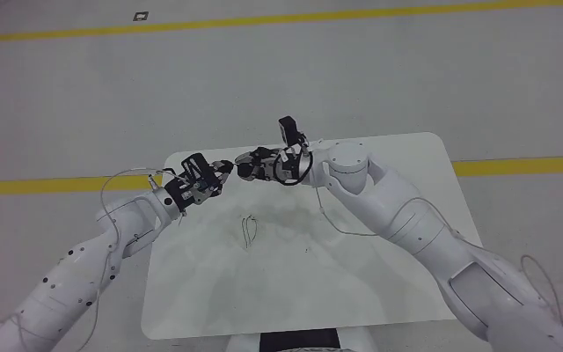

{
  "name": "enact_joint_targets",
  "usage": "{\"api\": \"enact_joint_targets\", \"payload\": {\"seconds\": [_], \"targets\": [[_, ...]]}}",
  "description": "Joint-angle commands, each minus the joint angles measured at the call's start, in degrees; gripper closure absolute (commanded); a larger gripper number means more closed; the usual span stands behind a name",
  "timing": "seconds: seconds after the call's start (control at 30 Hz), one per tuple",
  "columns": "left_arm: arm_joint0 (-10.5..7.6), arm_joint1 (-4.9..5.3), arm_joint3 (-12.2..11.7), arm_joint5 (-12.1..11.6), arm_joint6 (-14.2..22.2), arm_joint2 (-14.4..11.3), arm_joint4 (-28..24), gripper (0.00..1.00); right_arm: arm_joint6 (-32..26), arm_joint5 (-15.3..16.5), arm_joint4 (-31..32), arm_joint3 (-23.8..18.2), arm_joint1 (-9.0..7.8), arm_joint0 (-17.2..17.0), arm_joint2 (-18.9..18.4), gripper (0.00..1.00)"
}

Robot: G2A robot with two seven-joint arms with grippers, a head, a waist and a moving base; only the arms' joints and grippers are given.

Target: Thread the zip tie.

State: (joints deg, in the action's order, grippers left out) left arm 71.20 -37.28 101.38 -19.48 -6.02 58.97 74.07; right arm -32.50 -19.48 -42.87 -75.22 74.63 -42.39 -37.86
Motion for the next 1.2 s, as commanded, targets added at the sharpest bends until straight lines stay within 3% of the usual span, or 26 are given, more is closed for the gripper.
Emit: {"api": "enact_joint_targets", "payload": {"seconds": [0.0, 0.53, 0.67, 0.8, 1.17], "targets": [[0.0, 0.0, 0.0, 0.0, 0.0, 0.0, 0.0, 1.0, -0.2, 0.0, 0.3, -0.1, -0.01, -0.1, -0.2, 0.84], [0.0, 0.0, 0.0, 0.0, 0.0, 0.0, 0.0, 1.0, -1.1, 0.0, 1.5, -0.3, 0.13, -0.7, -0.8, 0.95], [0.0, 0.0, 0.0, 0.0, 0.0, 0.0, 0.0, 1.0, -1.2, 0.0, 1.5, 0.1, 0.24, -0.5, -0.8, 0.93], [0.0, 0.0, 0.0, 0.0, 0.0, 0.0, 0.0, 1.0, -1.2, 0.0, 1.5, 0.4, 0.36, -0.3, -0.7, 1.0], [0.0, 0.0, 0.0, 0.0, 0.0, 0.0, 0.0, 1.0, -0.9, 0.0, 1.6, 1.2, 0.63, 0.1, -0.5, 1.0]]}}
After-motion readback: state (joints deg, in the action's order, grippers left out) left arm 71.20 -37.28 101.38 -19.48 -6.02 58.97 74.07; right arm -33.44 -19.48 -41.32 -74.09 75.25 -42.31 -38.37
